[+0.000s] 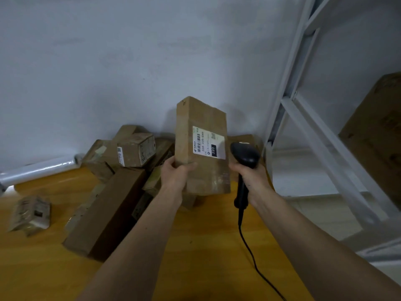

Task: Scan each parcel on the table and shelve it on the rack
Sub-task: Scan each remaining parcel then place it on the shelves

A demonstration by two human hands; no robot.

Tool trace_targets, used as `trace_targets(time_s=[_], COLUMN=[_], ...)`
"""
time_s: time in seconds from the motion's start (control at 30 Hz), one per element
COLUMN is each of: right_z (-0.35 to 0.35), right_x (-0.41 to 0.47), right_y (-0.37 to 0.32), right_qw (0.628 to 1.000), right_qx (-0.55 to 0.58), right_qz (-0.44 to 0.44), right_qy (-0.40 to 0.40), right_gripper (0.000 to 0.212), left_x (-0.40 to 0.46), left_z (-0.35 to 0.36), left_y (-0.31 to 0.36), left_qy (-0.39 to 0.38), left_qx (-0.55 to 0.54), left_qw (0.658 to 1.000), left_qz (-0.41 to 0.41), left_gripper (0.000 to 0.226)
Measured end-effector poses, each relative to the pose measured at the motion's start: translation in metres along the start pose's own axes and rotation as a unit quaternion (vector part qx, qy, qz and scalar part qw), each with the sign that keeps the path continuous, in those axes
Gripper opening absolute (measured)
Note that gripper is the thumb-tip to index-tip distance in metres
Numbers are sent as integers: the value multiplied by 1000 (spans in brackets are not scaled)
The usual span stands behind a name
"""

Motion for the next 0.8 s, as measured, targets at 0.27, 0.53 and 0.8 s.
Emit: trace_targets(time_s=[0.27, 0.53, 0.8], right_z=[-16, -6, 33], right_x=[-13, -34, -77], right_y=[4, -10, -46], right_qw=[999, 991, 932], right_qx=[1, -118, -231], right_qz=[23, -49, -178], right_qy=[26, -49, -217], right_gripper=[27, 22, 18], left_x=[-11, -3, 9], left_z=[15, 7, -18], left_y=[-6, 30, 87], left_qy=[-201, -182, -123], left_qx=[58, 122, 307], left_qw=[977, 975, 938], left_qz=[-47, 35, 103], left_gripper=[83, 75, 73])
Point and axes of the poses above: each hand's wrist, its own x-axis towards the middle knuckle, its own z-axis out of the palm, y = z × x, the point moved 10 cm from there along x, towards the middle knuckle, and after that the axes turned 10 degrees about x, right-handed, at the moved point
